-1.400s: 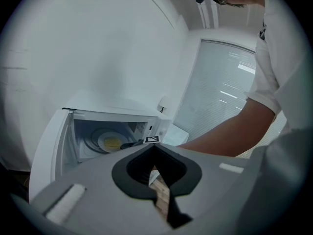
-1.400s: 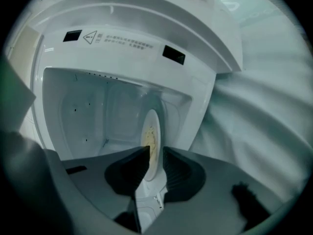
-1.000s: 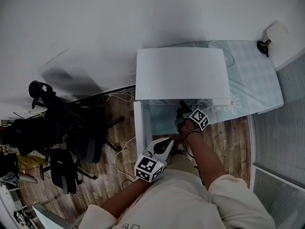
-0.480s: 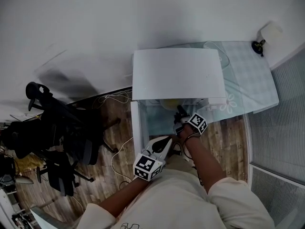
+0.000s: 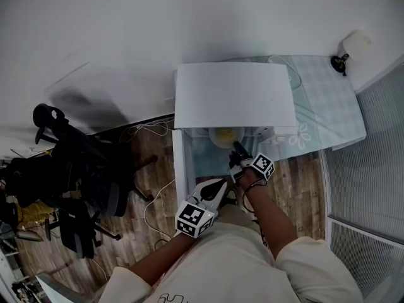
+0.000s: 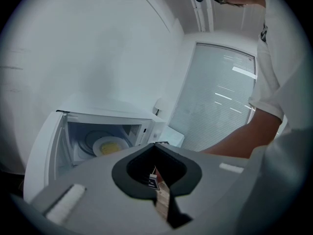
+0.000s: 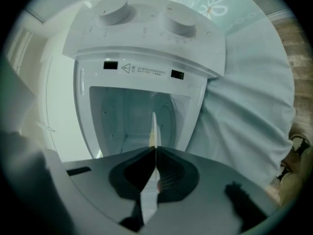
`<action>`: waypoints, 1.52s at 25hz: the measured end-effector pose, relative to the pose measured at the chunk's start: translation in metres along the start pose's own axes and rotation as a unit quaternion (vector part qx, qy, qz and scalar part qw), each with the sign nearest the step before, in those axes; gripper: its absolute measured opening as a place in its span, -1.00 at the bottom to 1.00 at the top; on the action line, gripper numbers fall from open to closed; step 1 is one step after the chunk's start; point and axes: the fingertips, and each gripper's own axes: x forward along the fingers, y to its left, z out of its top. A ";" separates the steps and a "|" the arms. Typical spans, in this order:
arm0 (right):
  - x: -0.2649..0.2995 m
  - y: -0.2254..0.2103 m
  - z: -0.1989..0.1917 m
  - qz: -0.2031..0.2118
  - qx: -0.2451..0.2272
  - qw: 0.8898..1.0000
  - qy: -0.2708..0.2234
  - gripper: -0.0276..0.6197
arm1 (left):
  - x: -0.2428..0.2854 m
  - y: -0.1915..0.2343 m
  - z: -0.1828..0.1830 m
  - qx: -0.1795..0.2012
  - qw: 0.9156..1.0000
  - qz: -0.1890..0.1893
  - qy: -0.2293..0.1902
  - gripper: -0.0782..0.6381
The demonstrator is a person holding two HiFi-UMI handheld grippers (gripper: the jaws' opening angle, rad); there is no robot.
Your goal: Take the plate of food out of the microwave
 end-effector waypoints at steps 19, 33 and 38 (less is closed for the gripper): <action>-0.108 0.075 -0.042 0.026 -0.001 0.998 0.052 -0.86 | -0.009 -0.006 -0.001 0.001 1.000 0.002 -0.016 -0.77; -0.182 0.101 -0.056 0.015 0.007 0.998 0.063 -0.86 | -0.022 -0.020 -0.006 0.018 1.000 -0.008 -0.015 -0.77; -0.204 0.110 -0.065 0.021 0.007 0.997 0.068 -0.86 | -0.027 -0.022 -0.005 0.026 1.000 -0.006 -0.015 -0.77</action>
